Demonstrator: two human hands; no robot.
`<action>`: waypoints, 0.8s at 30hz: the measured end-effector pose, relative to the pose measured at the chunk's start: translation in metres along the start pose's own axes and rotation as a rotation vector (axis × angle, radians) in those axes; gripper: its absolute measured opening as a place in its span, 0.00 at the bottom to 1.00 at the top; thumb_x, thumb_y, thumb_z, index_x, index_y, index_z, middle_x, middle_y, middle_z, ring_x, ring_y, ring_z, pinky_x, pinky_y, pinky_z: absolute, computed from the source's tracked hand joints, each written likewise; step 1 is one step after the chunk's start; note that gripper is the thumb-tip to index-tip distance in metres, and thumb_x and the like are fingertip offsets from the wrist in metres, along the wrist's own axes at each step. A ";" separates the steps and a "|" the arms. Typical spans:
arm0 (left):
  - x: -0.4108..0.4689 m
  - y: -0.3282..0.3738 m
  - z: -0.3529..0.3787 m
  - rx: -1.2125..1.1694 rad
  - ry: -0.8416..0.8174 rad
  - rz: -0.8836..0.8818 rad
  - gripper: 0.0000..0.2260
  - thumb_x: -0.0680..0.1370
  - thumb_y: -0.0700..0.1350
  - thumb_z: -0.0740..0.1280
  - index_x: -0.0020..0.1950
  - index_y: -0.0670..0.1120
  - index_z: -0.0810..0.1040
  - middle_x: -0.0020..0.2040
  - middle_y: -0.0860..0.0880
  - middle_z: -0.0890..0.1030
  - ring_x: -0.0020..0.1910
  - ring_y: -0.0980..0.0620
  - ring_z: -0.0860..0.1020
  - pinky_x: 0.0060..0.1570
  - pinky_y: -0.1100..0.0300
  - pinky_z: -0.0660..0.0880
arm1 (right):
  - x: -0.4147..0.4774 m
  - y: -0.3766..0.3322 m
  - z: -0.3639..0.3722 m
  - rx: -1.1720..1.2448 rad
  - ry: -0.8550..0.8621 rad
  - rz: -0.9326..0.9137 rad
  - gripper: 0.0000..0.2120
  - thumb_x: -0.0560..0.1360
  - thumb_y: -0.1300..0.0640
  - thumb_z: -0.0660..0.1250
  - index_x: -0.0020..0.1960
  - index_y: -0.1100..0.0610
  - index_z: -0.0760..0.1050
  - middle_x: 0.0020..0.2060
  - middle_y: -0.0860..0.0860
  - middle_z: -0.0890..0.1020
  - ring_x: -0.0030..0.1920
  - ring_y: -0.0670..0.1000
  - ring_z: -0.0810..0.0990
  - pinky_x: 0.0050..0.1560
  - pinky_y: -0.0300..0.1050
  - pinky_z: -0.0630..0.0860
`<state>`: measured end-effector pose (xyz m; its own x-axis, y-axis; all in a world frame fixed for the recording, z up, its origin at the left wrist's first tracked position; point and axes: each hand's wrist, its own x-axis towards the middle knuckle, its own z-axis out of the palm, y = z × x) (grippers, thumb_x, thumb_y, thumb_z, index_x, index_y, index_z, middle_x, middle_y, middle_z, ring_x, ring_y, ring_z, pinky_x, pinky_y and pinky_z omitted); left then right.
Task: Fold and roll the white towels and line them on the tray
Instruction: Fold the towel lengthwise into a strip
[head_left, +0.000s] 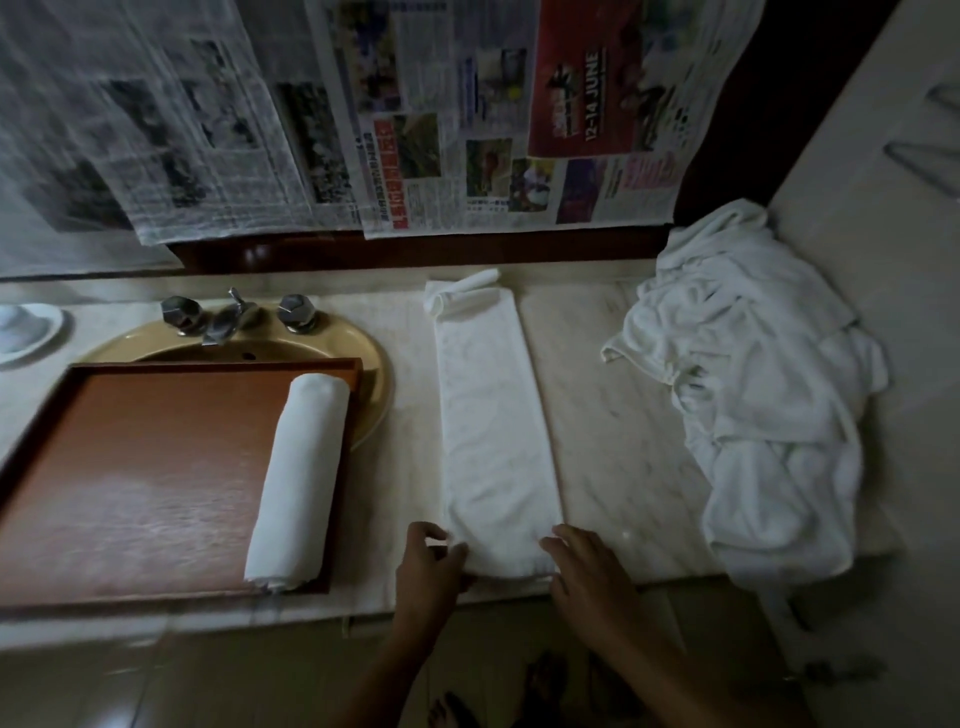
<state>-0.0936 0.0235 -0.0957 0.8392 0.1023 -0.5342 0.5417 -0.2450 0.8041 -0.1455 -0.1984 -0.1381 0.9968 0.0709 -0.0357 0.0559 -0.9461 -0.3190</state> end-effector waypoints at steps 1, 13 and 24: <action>-0.001 -0.004 -0.002 -0.024 -0.004 -0.030 0.08 0.79 0.41 0.71 0.54 0.46 0.73 0.45 0.42 0.84 0.35 0.46 0.85 0.32 0.53 0.81 | 0.000 -0.002 -0.004 -0.043 0.015 -0.024 0.19 0.67 0.56 0.67 0.58 0.52 0.80 0.58 0.51 0.80 0.55 0.57 0.80 0.49 0.52 0.81; -0.010 -0.014 0.000 -0.044 0.036 -0.036 0.14 0.73 0.40 0.79 0.53 0.45 0.78 0.46 0.42 0.85 0.36 0.48 0.86 0.29 0.61 0.77 | 0.010 -0.013 -0.012 -0.245 -0.012 -0.204 0.37 0.55 0.66 0.81 0.63 0.56 0.76 0.46 0.54 0.78 0.39 0.55 0.78 0.31 0.47 0.77; -0.015 -0.011 0.011 -0.032 0.136 -0.036 0.11 0.75 0.40 0.77 0.53 0.47 0.78 0.47 0.42 0.84 0.35 0.49 0.85 0.28 0.62 0.77 | 0.022 -0.021 -0.029 -0.371 -0.074 -0.312 0.30 0.49 0.65 0.82 0.49 0.55 0.79 0.38 0.53 0.78 0.34 0.55 0.79 0.23 0.45 0.73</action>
<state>-0.1122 0.0136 -0.0995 0.8170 0.2407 -0.5239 0.5707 -0.2085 0.7942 -0.1228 -0.1866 -0.1046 0.9234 0.3785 -0.0635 0.3810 -0.9240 0.0332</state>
